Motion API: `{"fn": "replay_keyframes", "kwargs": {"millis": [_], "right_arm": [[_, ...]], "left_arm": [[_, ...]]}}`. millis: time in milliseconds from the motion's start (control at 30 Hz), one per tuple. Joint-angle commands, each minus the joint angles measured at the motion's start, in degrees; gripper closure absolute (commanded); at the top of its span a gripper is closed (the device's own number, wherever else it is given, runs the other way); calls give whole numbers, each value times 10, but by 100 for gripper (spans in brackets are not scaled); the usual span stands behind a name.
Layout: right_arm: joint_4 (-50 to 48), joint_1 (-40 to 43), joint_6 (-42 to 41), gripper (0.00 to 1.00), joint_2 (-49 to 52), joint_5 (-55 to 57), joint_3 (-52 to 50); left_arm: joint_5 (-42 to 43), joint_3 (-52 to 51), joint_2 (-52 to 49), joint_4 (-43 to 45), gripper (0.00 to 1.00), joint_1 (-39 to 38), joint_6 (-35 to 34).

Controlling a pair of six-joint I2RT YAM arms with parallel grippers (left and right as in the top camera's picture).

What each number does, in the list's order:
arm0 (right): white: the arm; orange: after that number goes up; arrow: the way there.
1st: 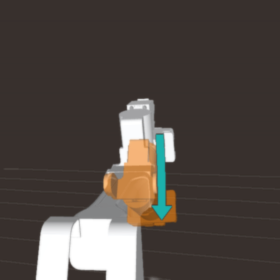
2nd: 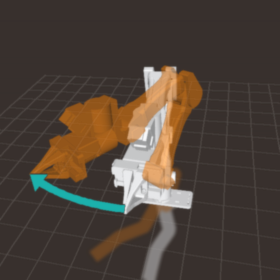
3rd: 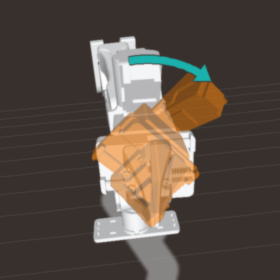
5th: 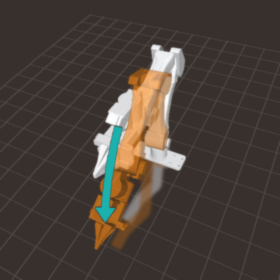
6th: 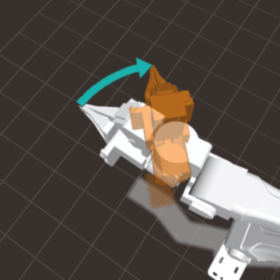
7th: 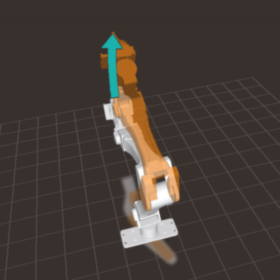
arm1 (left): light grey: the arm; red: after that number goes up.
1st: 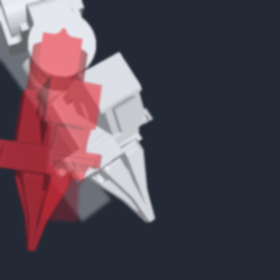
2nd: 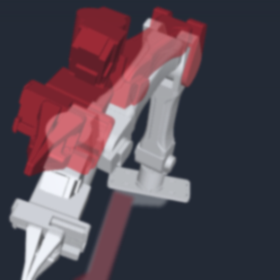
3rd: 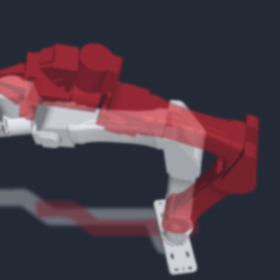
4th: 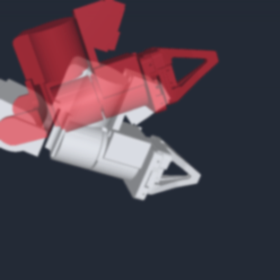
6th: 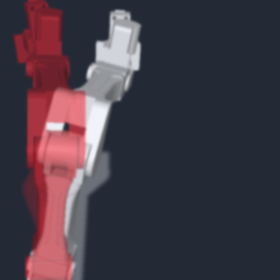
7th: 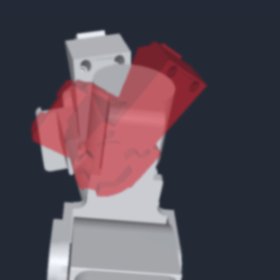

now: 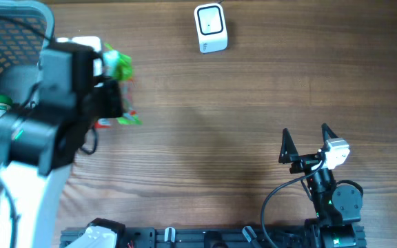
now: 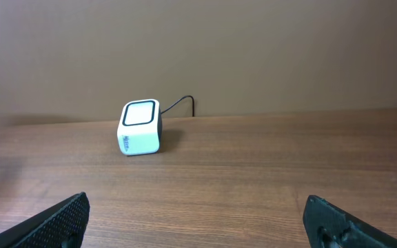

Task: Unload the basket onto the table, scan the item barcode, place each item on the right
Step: 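Carry the items to the table centre and release them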

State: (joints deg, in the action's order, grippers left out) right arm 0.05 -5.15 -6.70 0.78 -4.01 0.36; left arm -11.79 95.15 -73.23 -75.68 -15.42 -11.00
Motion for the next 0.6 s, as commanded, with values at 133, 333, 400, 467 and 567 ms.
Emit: {"fn": "replay_keyframes", "kwargs": {"millis": [133, 333, 400, 467, 567], "right_arm": [[-2, 3, -9, 0, -3, 1, -1], [-2, 3, -9, 0, -3, 1, -1], [-2, 3, -9, 0, -3, 1, -1], [-2, 3, -9, 1, -3, 1, -1], [-2, 3, -9, 0, -3, 1, -1]], "left_arm": [[-9, -92, -110, 32, 96, -52, -90], [-45, -127, -196, 73, 96, -54, -90], [-38, -127, -224, 86, 96, -54, -90], [-8, -127, -243, 94, 96, -58, -90], [35, -128, -269, 101, 96, -67, -90]]}}
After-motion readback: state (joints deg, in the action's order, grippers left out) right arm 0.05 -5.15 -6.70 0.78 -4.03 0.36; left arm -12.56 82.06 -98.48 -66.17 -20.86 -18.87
